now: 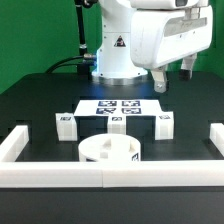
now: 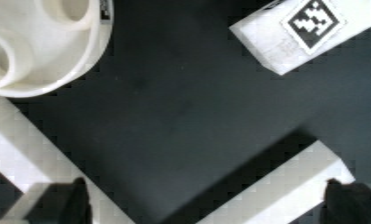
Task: Assemble stool
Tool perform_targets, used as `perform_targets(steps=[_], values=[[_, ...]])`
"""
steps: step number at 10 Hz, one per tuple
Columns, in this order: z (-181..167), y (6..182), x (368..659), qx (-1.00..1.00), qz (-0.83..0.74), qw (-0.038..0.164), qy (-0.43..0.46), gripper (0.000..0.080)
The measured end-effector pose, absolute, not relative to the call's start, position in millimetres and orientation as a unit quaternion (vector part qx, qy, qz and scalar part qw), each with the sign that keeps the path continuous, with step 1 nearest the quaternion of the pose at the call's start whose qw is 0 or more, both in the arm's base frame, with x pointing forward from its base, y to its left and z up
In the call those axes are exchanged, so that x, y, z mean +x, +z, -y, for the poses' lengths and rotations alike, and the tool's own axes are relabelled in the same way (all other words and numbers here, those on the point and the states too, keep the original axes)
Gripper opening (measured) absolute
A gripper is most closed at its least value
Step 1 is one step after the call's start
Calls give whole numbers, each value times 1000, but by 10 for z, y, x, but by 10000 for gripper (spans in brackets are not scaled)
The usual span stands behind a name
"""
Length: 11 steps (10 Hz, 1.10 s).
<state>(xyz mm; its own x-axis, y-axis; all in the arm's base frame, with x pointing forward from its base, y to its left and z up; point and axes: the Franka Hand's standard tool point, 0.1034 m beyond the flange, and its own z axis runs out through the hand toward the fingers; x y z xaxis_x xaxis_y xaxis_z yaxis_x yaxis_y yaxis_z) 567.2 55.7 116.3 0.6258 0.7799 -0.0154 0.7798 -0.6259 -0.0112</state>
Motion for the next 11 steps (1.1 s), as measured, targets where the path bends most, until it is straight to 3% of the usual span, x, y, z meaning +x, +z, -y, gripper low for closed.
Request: perform_targets(steps=[6,11], values=[[-556,1162,5671,-902,432,2,9,650],[133,895,5681,-869,494,-2,11,650]])
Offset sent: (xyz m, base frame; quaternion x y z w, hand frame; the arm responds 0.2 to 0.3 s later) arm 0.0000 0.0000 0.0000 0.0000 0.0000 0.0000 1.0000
